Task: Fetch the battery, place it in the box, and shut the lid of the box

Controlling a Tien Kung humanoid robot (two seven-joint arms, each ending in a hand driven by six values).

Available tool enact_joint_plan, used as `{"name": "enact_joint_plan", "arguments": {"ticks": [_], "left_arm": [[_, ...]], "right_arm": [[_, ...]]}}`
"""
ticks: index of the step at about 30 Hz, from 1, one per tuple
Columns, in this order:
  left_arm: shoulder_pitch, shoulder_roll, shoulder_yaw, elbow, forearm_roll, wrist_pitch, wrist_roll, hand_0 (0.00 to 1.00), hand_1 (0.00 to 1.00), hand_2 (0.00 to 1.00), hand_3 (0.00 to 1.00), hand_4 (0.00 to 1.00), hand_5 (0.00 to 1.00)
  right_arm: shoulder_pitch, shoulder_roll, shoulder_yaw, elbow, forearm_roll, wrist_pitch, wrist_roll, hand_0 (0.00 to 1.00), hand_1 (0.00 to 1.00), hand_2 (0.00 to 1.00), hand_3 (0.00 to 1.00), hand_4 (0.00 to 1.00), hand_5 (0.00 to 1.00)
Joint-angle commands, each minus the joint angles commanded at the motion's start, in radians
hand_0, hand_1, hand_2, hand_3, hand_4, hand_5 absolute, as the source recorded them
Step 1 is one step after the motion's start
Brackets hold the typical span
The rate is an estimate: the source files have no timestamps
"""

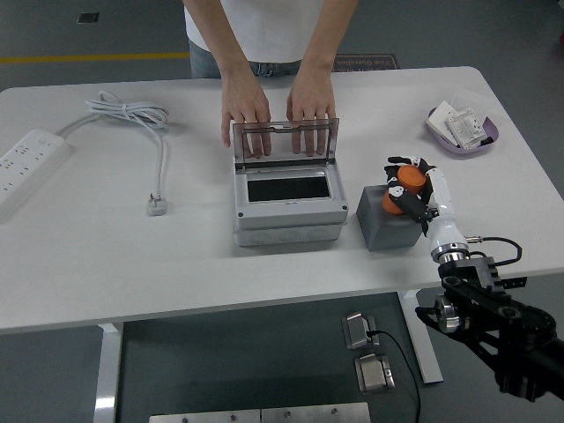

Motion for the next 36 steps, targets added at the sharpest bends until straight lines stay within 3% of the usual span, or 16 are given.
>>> {"name": "enact_joint_plan", "arguments": {"ticks": [1,18,19,24,25,30,31,36], "left_arm": [[0.000,0.000,0.001,0.000,-0.001,0.000,0.000,0.578,0.633,0.601,0.607,0.643,0.196],[-0.001,0.000,0.007,0.001,-0.005,0.002,-0.005,0.580,0.632,0.604,0.609,0.654,0.209],[0.000,0.000,0.006,0.001,-0.005,0.002,-0.005,0.580,0.632,0.604,0.610,0.655,0.211],[0.001,0.000,0.001,0.001,0.001,0.003,-0.003,0.580,0.632,0.604,0.610,0.655,0.211],[0.002,0.000,0.000,0.001,0.002,0.003,-0.002,0.580,0.632,0.605,0.611,0.657,0.212],[0.003,0.001,-0.016,-0.001,0.015,0.005,0.003,0.580,0.632,0.605,0.611,0.657,0.212],[0.003,0.001,-0.020,-0.001,0.020,0.006,0.005,0.580,0.633,0.606,0.611,0.660,0.217],[0.003,0.004,-0.031,-0.002,0.029,0.007,0.009,0.580,0.633,0.606,0.611,0.660,0.217]], "right_arm": [[0.001,0.000,0.000,0.000,0.001,-0.001,0.000,0.493,0.479,0.458,0.348,0.037,0.002],[0.036,-0.010,0.017,0.053,-0.003,-0.033,0.000,0.480,0.472,0.449,0.323,0.026,0.002],[0.039,-0.011,0.019,0.058,-0.008,-0.037,0.000,0.430,0.458,0.445,0.316,0.028,0.002],[0.049,-0.020,0.031,0.095,-0.061,-0.064,0.000,0.430,0.458,0.445,0.316,0.028,0.002],[0.051,-0.022,0.034,0.105,-0.075,-0.070,0.000,0.363,0.368,0.437,0.309,0.006,0.002],[0.065,-0.034,0.041,0.170,-0.152,-0.099,0.000,0.363,0.368,0.437,0.309,0.006,0.002],[0.069,-0.035,0.040,0.187,-0.166,-0.103,0.000,0.176,0.198,0.404,0.280,0.002,0.002],[0.086,-0.034,0.024,0.251,-0.208,-0.111,-0.001,0.176,0.198,0.404,0.280,0.002,0.002]]}}
